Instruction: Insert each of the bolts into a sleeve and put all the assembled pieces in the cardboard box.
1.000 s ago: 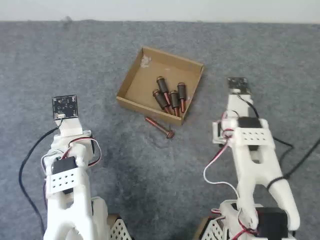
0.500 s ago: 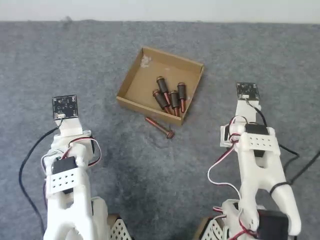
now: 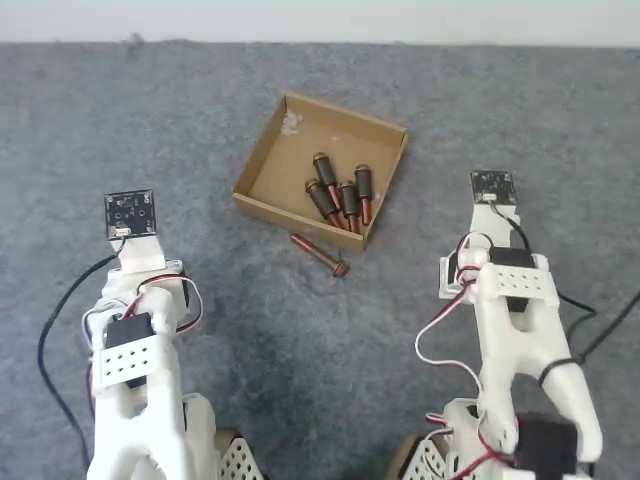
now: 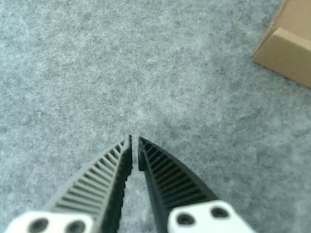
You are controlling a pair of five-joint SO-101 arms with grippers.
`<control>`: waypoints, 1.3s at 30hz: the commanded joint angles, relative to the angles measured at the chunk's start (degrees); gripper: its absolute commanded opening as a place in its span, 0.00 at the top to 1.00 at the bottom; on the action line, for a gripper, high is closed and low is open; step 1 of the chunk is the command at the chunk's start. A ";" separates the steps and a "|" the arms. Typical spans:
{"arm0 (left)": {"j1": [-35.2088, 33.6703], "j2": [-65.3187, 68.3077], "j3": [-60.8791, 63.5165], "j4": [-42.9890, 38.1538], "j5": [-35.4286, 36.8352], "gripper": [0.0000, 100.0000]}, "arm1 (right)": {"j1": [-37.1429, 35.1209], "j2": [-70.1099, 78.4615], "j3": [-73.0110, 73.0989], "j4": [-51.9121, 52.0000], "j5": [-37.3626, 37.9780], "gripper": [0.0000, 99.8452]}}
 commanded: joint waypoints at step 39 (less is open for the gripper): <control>0.09 0.09 -0.92 -0.97 -1.05 0.98 | -1.45 14.99 -12.04 -3.30 -4.75 0.86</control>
